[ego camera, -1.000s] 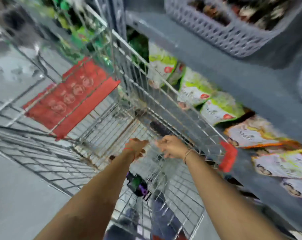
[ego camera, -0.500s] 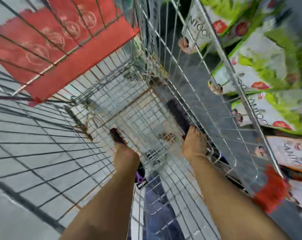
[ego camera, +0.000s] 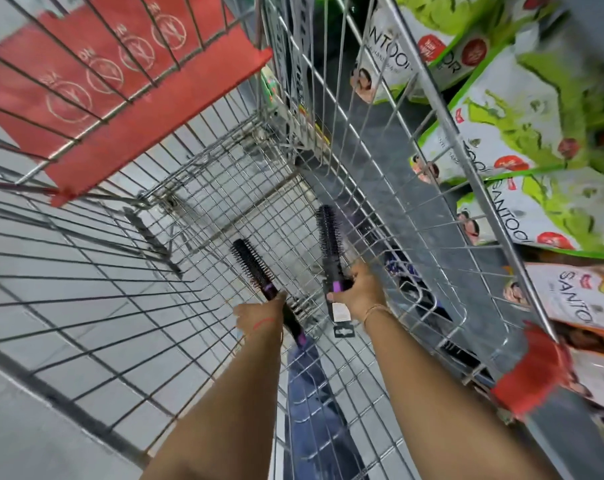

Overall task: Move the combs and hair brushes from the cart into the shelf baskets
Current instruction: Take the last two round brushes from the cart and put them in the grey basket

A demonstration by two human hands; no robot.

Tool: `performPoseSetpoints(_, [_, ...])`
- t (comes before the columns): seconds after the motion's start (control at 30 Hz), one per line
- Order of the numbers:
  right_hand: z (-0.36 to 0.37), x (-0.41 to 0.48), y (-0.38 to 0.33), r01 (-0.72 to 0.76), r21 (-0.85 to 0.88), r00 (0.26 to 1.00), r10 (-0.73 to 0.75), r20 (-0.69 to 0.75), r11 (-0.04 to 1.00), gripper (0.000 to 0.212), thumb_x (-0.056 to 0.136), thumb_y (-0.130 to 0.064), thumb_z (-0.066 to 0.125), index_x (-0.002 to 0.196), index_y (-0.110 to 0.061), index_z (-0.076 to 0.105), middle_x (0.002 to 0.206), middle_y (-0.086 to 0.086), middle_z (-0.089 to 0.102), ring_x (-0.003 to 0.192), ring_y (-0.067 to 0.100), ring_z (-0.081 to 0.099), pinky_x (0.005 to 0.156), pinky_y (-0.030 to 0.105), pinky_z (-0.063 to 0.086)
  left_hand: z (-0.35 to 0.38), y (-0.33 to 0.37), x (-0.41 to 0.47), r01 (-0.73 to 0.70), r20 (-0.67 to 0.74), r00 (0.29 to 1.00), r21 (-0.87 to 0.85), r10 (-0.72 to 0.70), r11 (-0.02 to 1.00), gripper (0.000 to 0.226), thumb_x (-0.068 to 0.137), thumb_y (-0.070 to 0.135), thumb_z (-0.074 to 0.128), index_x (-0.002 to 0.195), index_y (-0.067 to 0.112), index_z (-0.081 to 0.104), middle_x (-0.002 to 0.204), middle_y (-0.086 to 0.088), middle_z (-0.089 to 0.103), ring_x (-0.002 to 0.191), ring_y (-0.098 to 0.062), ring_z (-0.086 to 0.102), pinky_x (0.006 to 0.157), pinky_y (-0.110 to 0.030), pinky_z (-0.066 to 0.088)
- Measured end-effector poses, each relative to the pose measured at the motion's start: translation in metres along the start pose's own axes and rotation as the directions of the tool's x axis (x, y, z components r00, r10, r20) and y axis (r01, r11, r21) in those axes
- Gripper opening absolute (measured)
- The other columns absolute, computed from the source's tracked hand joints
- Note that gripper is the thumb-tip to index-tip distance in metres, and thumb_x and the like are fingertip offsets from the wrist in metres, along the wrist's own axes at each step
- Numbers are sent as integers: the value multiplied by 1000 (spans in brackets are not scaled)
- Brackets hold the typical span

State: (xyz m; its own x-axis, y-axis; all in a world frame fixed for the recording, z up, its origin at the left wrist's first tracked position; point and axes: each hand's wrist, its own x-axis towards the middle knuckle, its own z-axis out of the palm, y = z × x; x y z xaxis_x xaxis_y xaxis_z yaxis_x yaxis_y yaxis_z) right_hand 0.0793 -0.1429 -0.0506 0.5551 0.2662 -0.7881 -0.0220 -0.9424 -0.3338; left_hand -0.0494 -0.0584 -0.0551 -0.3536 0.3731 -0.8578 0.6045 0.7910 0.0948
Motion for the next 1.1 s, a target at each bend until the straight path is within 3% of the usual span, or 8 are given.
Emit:
performPoseSetpoints(0.1, [0,-2,1,-17,97,996,8,88,995,46,66,-10,79,106,-6,57,114,15,64,90,27,61,85,41,54,6,-1,-7,42,236,969,121,-69,992,55,71,17,78,115,-7,55,92,-19,67,67,-25,61,56,-31,50])
performPoseSetpoints(0.23, [-4,-8,5,-33,128,991,15,137,991,44,65,-5,78,104,-6,59,111,14,65,83,22,57,86,40,54,6,3,-6,-12,287,955,293,-76,956,50,76,12,73,120,-4,54,117,-20,67,98,-29,68,92,-37,54])
performPoseSetpoints(0.37, [-14,-25,-3,62,169,995,-73,61,984,43,65,2,76,102,-7,58,105,13,66,87,19,57,79,24,45,-11,22,-25,-311,307,934,455,182,835,45,75,15,74,117,4,63,116,-14,69,97,-23,67,90,-29,51])
performPoseSetpoints(0.5, [-29,-58,-25,220,265,973,-191,-132,939,28,69,4,66,86,-16,58,95,19,69,87,30,64,70,35,53,-33,58,-56,-542,445,801,255,400,801,43,75,0,70,118,-1,62,81,-9,77,72,-11,69,64,-13,54])
performPoseSetpoints(0.57, [-36,-79,-33,285,328,947,-211,-243,900,30,71,4,66,74,-22,52,94,22,68,83,29,63,67,34,49,-47,73,-76,-574,515,733,118,445,810,44,75,-10,67,118,-6,58,88,-15,66,68,-20,59,48,-14,51])
performPoseSetpoints(0.67, [-44,-113,-38,367,453,906,-203,-371,812,36,72,1,66,94,-22,51,89,7,66,78,21,60,68,22,48,-67,90,-103,-579,606,619,-77,500,811,21,78,-15,60,94,-2,61,67,-13,67,53,-20,61,51,-24,52])
performPoseSetpoints(0.9, [-73,-202,-50,676,616,701,-94,-707,404,46,79,15,50,89,-30,50,73,-12,70,60,8,63,56,11,50,-99,84,-172,-643,782,310,-246,541,725,29,75,-21,57,80,8,64,59,-1,73,73,-26,64,83,-39,51])
performPoseSetpoints(1.1, [-138,-269,-55,653,739,746,-33,-665,-165,13,89,-14,48,90,-23,57,70,-2,44,62,6,42,61,21,37,-90,74,-266,-700,820,102,-343,563,627,34,77,-21,55,105,-3,58,80,-8,66,89,-27,61,86,-38,51])
